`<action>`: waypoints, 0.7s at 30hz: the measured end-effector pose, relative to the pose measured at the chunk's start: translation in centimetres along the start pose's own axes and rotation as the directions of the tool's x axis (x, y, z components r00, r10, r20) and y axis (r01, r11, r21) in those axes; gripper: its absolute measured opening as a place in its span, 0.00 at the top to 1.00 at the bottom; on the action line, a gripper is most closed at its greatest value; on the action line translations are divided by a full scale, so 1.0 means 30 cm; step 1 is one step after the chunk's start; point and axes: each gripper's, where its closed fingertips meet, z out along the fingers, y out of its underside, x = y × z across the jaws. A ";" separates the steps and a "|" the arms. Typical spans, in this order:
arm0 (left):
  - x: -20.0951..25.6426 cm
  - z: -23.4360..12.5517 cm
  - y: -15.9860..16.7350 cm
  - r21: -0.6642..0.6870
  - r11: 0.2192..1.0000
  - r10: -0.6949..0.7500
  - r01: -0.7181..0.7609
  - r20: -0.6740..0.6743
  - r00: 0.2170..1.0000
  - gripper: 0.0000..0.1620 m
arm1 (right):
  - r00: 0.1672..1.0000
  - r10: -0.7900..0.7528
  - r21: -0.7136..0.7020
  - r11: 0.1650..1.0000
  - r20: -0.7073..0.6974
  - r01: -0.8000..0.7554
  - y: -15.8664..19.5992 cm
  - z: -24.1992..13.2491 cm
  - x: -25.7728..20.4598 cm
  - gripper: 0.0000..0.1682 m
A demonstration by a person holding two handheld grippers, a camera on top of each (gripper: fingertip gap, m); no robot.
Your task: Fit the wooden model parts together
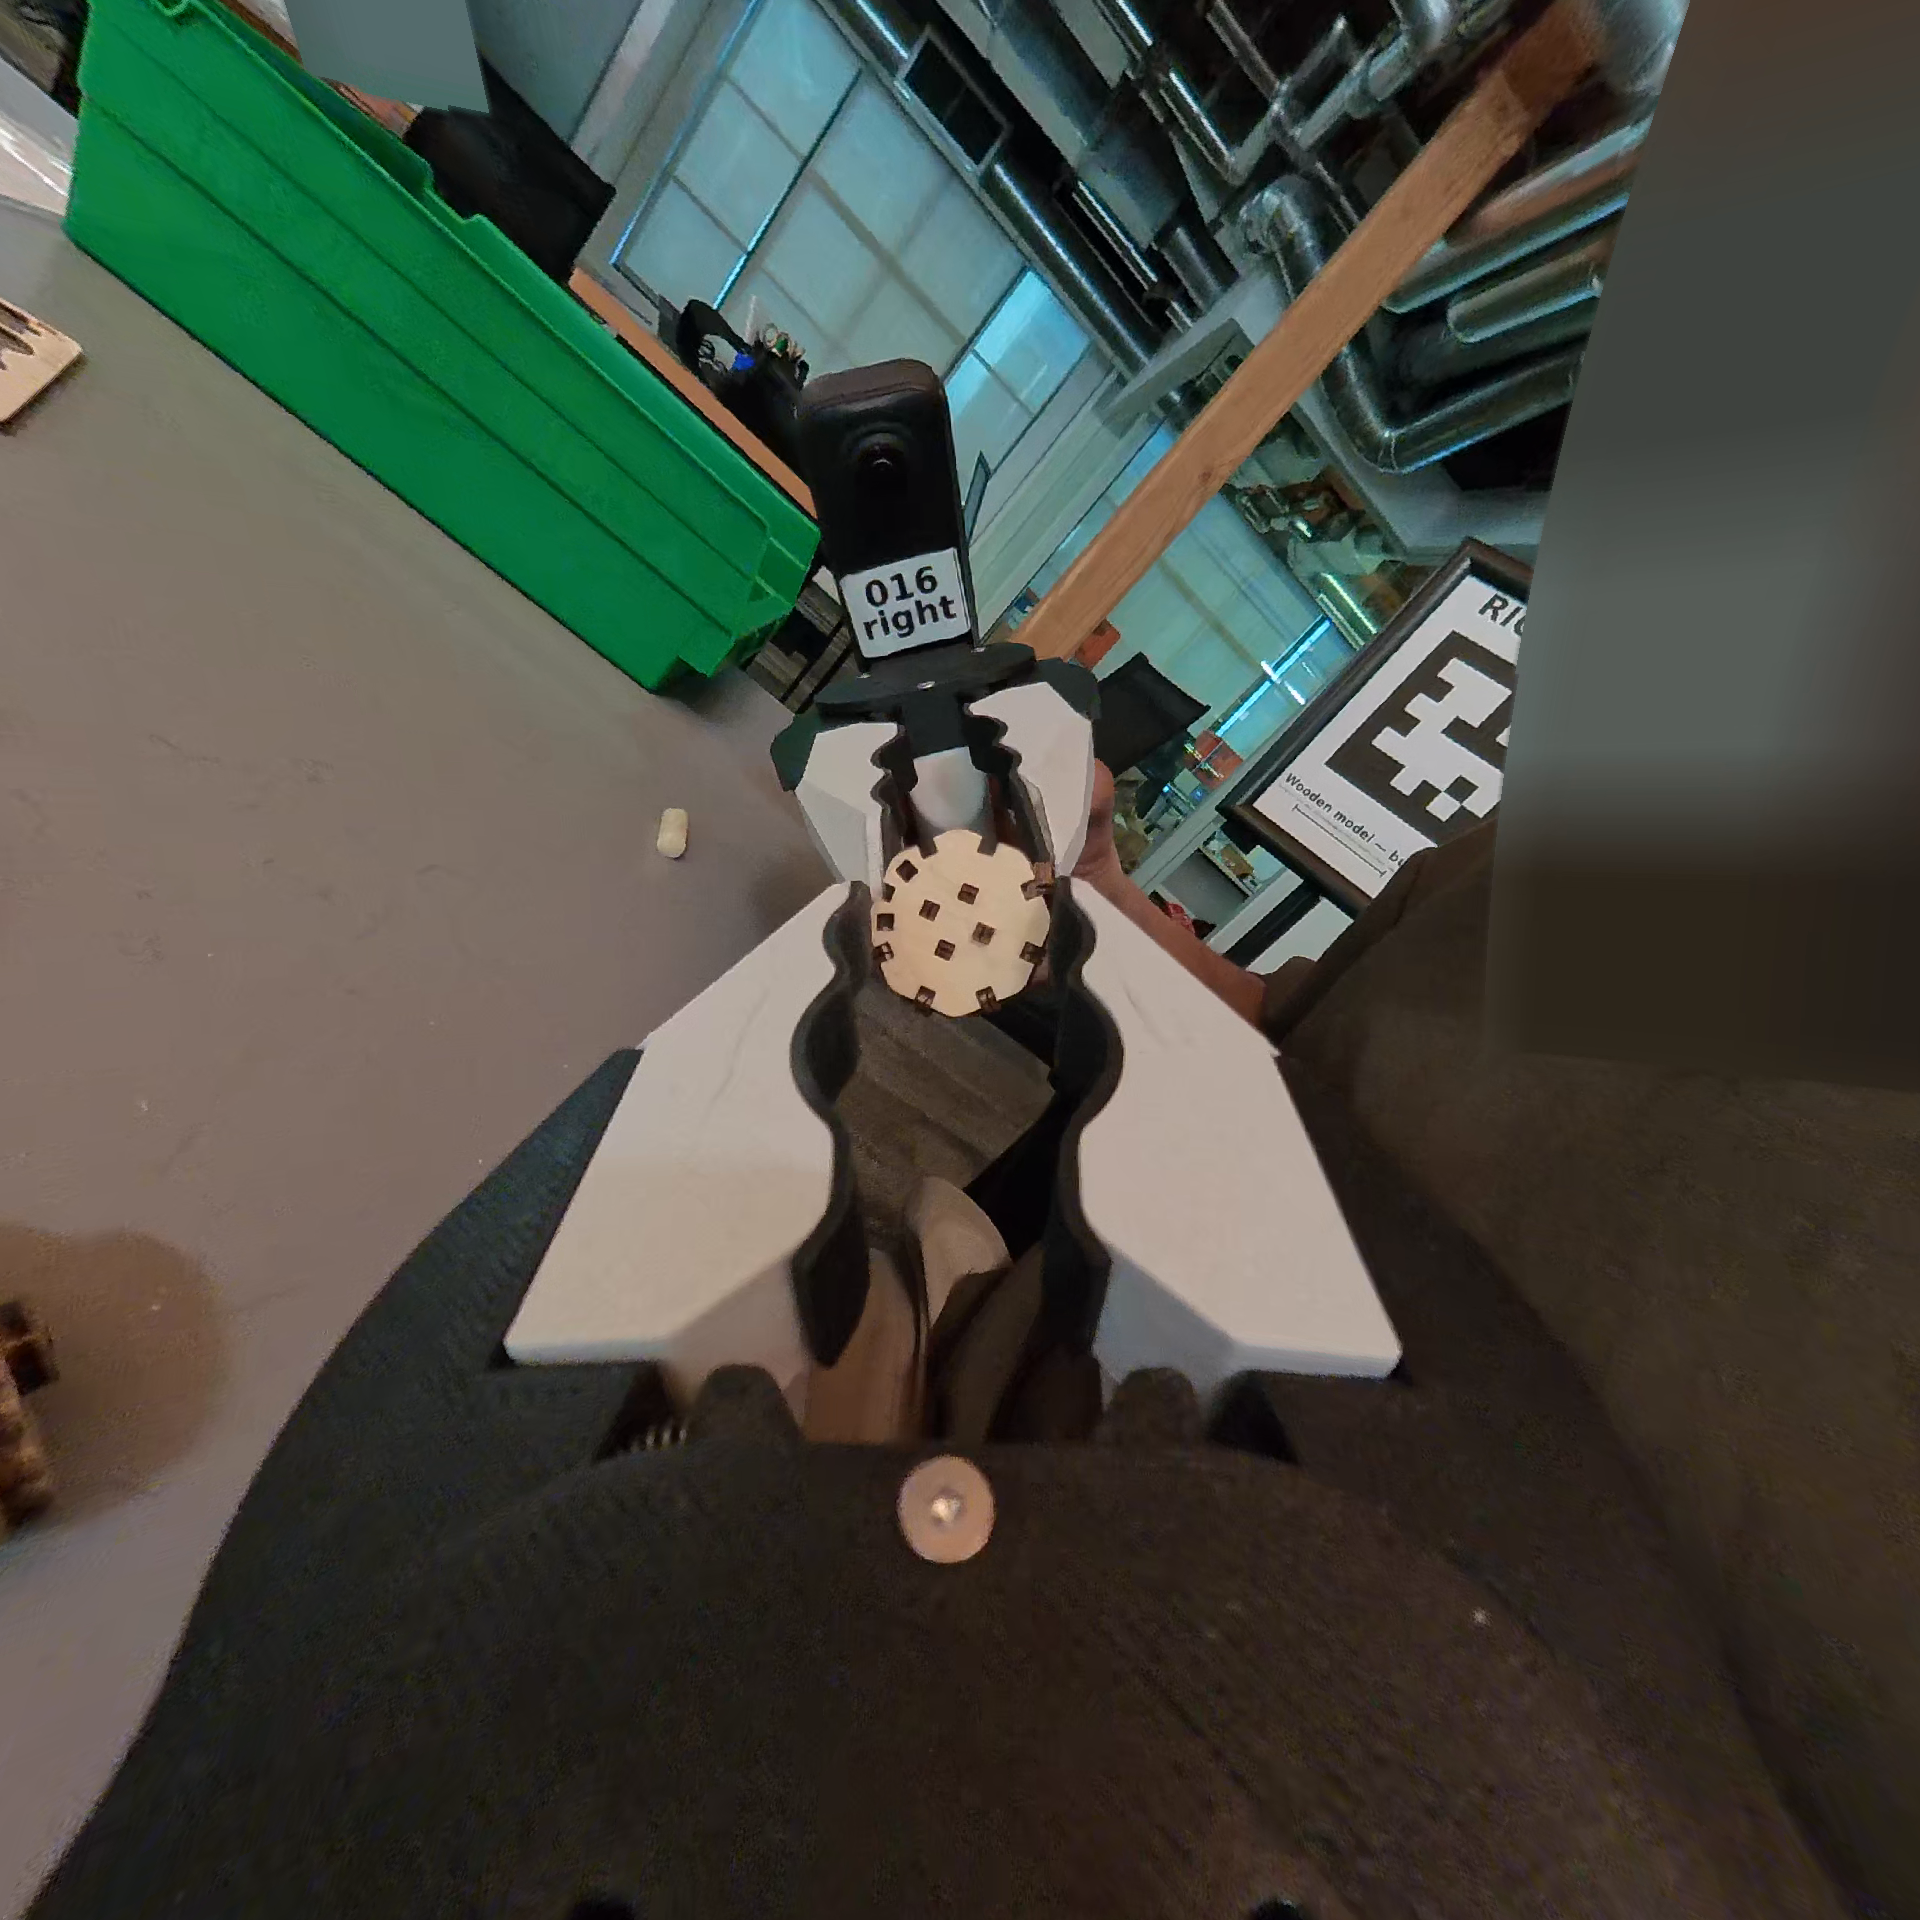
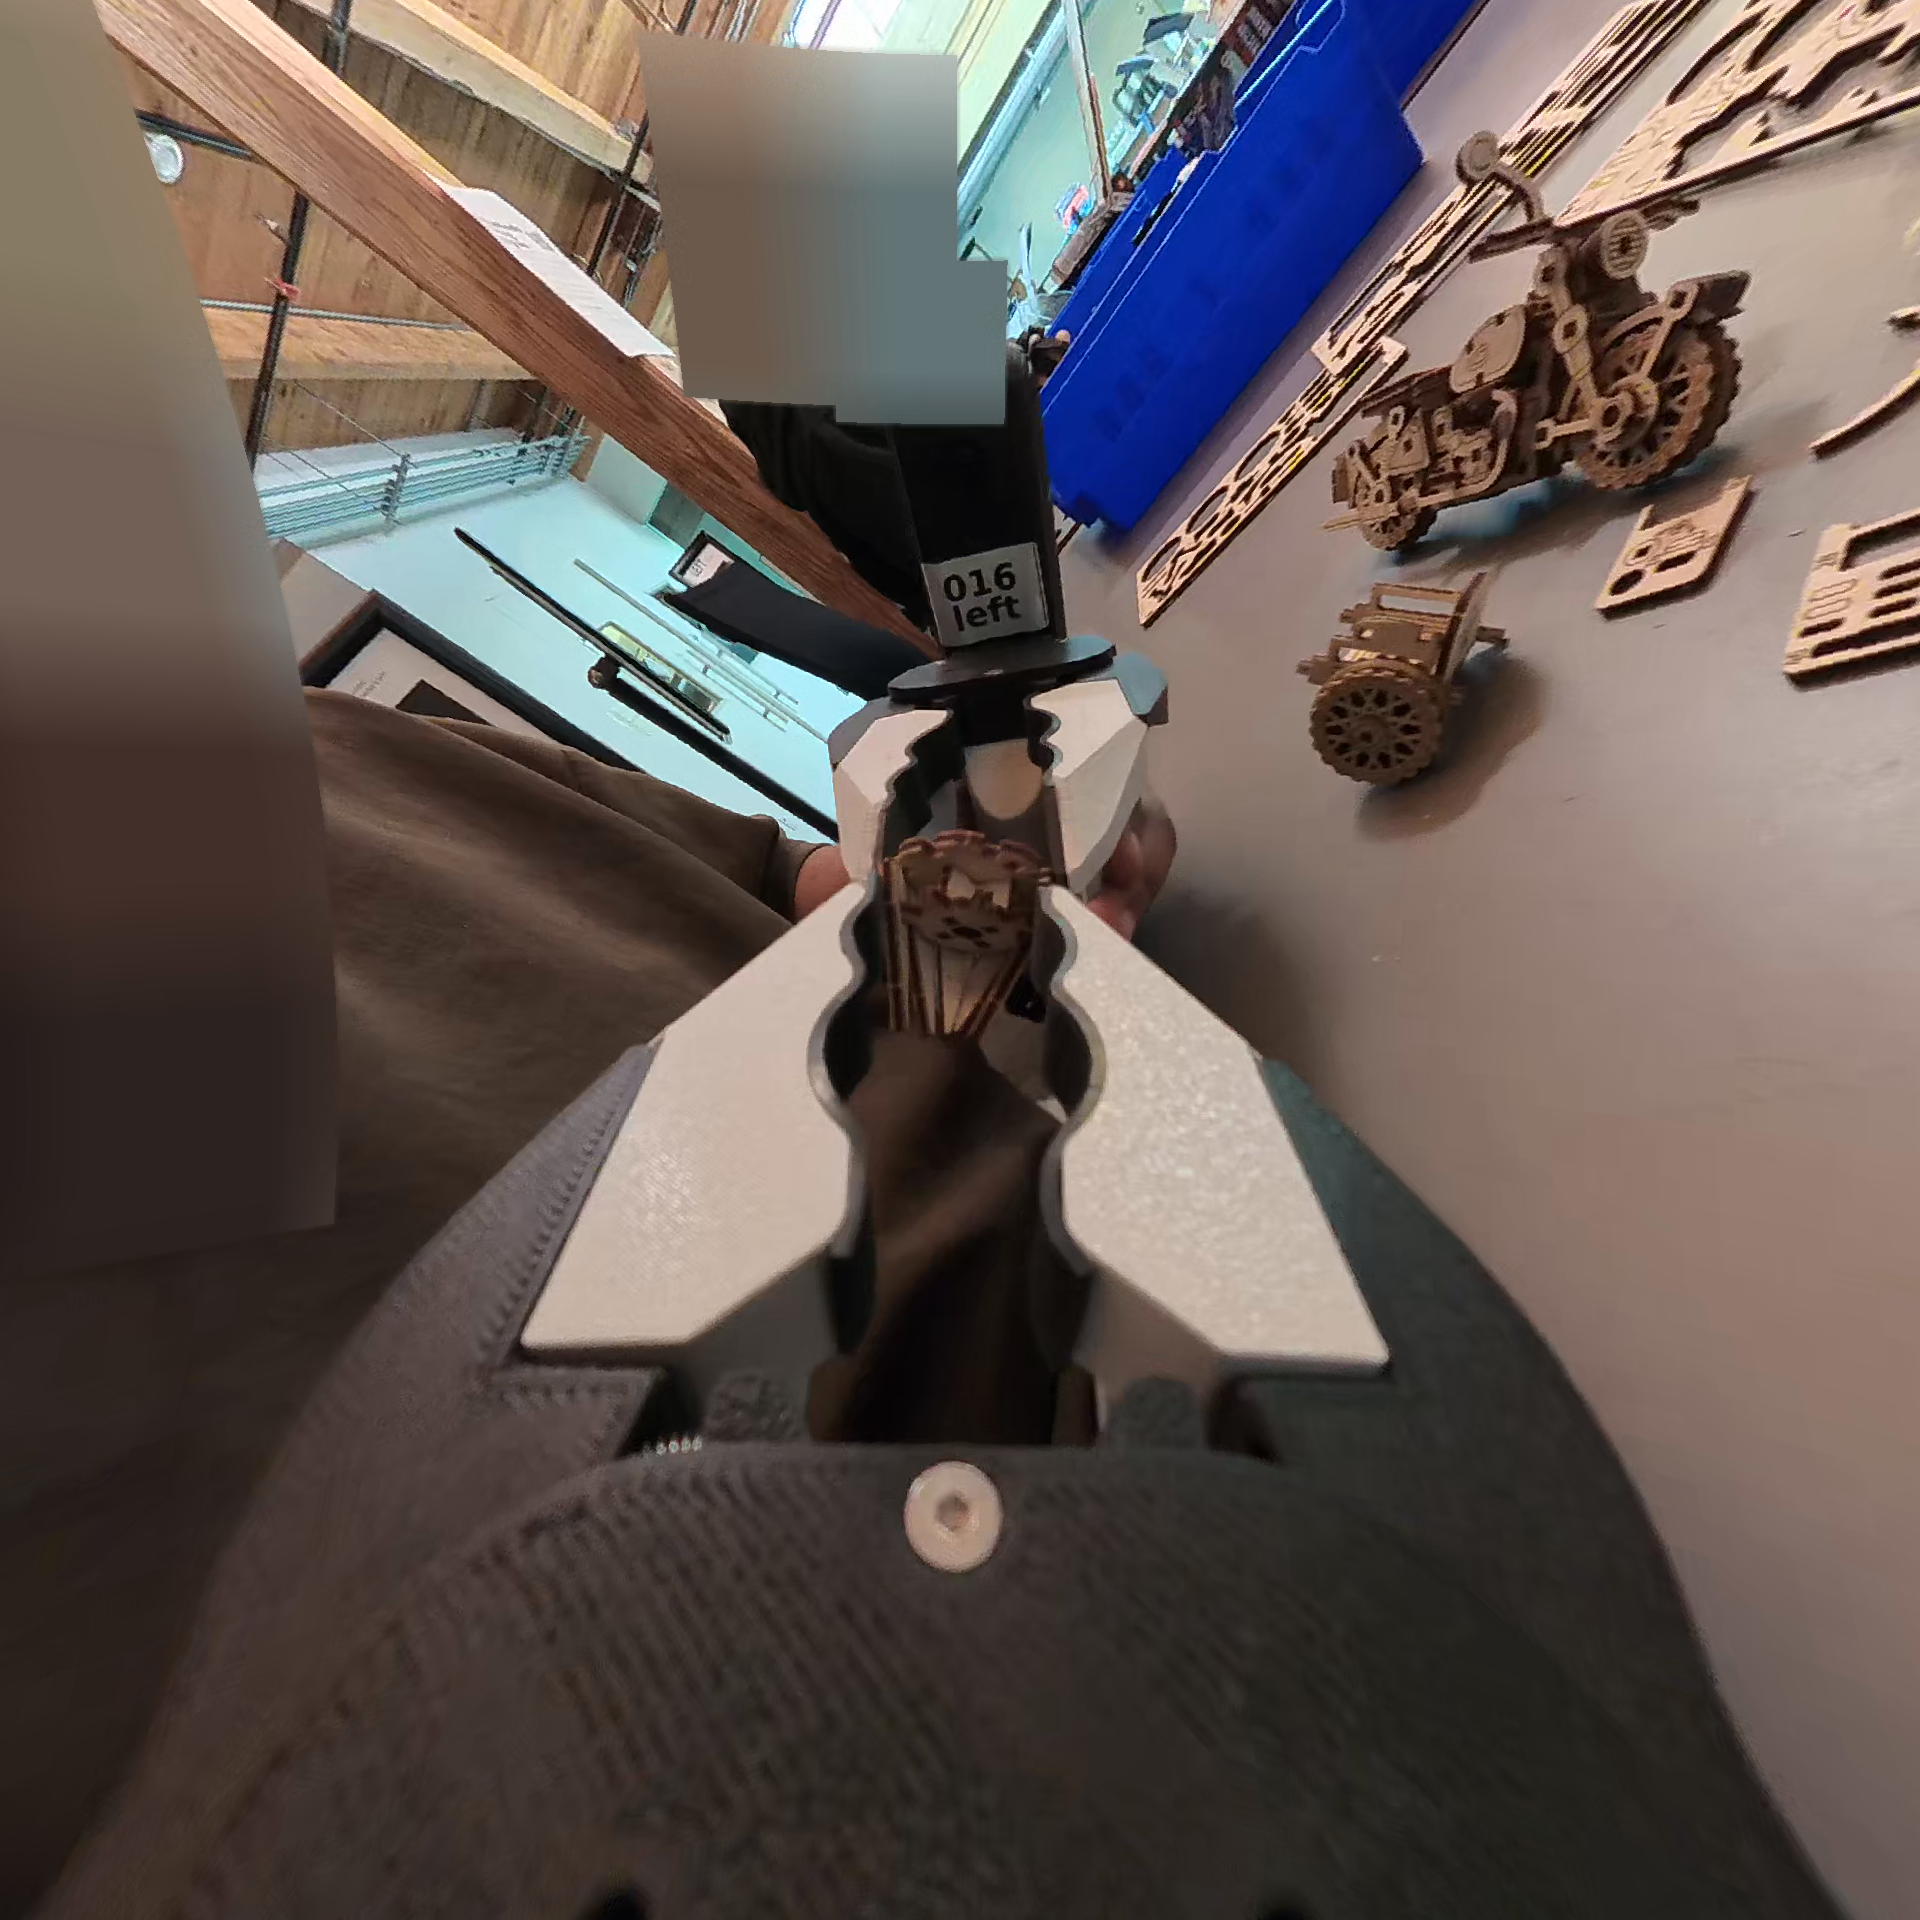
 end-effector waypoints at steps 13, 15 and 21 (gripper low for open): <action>-0.002 -0.001 -0.008 0.018 1.000 -0.013 0.013 0.000 1.000 0.81 | 1.000 0.002 0.019 1.000 0.001 -0.002 -0.009 0.000 0.001 0.84; 0.002 0.001 -0.002 -0.001 1.000 -0.006 0.006 -0.003 1.000 0.81 | 1.000 -0.013 0.010 1.000 0.009 0.013 -0.002 -0.002 -0.002 0.84; -0.005 -0.003 0.024 -0.071 0.997 -0.007 0.007 0.000 1.000 0.81 | 1.000 -0.010 -0.027 1.000 0.021 0.010 0.022 0.000 0.003 0.80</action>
